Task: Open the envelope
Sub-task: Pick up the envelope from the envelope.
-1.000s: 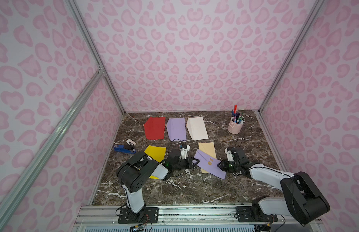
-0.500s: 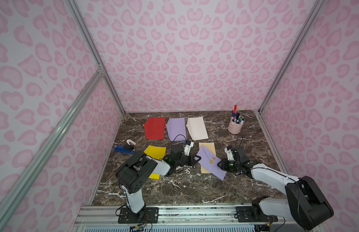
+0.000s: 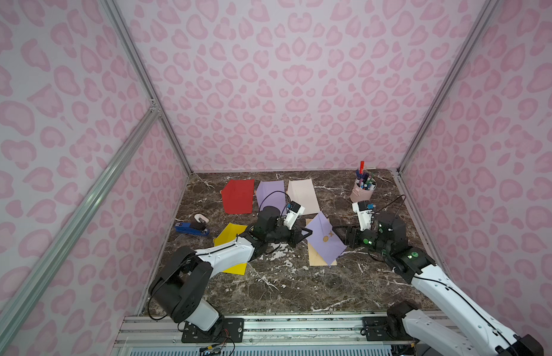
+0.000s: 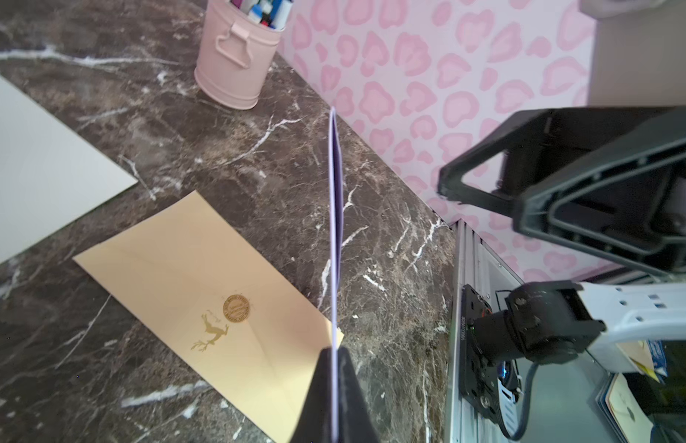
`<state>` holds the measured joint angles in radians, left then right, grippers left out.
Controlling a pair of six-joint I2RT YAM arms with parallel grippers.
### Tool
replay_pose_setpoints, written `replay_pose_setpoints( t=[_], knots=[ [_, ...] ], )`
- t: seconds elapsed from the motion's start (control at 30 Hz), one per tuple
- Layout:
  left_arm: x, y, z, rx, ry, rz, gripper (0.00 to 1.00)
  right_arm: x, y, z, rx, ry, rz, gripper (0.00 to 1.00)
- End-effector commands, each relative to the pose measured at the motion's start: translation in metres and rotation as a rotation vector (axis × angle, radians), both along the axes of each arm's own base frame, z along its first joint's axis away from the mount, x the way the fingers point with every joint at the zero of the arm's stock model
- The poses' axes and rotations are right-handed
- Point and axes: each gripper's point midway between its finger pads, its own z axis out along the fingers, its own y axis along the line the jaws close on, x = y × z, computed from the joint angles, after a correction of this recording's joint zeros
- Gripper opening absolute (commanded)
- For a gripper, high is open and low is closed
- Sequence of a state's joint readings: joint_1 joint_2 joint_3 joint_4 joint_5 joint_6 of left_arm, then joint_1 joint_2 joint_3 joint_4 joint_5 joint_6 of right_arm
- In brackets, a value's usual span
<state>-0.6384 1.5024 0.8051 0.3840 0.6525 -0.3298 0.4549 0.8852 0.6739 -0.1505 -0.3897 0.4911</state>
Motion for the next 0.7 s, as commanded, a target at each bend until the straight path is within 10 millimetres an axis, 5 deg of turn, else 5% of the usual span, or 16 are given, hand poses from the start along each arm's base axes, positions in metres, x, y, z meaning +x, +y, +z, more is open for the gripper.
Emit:
replay_pose_setpoints(
  t=[0.0,0.27,0.67],
  knots=[
    [-0.019,0.007,0.015,0.026,-0.091,-0.104,0.04,-0.012,0.010,0.024,0.017,-0.110,0.111,0.53],
    [-0.045,0.027,0.061,0.022,-0.258,-0.145,0.04,-0.029,0.010,0.071,0.026,-0.309,0.183,0.58],
    [-0.071,0.028,0.091,-0.052,-0.339,-0.246,0.05,-0.040,0.036,0.077,0.053,-0.321,0.385,0.57]
  ],
)
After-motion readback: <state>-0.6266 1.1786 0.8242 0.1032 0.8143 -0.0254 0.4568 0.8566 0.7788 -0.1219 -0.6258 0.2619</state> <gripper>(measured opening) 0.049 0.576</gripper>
